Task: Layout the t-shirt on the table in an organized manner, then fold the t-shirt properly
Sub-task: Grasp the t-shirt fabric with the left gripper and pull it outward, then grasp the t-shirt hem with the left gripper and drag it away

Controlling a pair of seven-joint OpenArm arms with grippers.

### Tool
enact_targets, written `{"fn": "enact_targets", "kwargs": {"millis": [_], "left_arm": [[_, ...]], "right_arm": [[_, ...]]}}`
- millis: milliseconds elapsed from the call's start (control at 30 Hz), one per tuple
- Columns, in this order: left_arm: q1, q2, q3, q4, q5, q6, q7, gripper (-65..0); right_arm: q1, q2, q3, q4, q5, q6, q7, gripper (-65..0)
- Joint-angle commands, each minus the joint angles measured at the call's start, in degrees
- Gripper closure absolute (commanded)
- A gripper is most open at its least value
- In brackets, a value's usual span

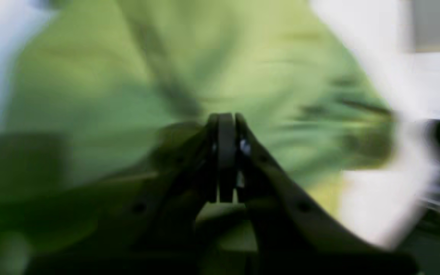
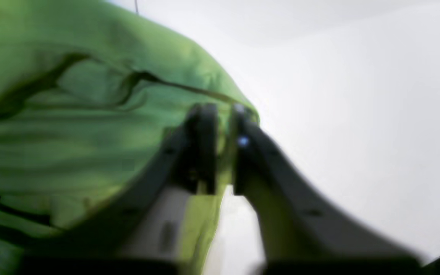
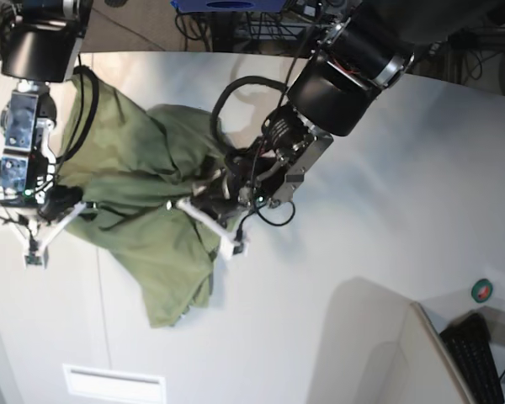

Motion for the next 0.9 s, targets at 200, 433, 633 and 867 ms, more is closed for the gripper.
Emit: {"fn": "enact_targets", "kwargs": {"millis": [200,433,633,867], "left_arm": [[-3.63,-4.52,16.29,-2.96,-0.15,8.32,-0.76,0.0],[4.63,-17.88,11.98,17.78,-0.51,9.46,8.2,0.0],[14.3,-20.08,-2.78,30.97,-0.42,9.46,8.56,0.0],[20.81,-19.64,-15.8,46.71,-0.59,9.46,13.39,0.0]], "right_arm": [[1.57,0.23,-0.19,0.79,0.27,0.07,0.93,0.0],[-0.45,-1.09,-0.28,0.96,0.36,0.34,0.93,0.0],[-4.67,-1.96,-6.96,5.09,0.45,0.43,1.1,0.0],[-8.71,-4.16,-7.75,13.97,0.36,0.16,0.93,0.0]]}}
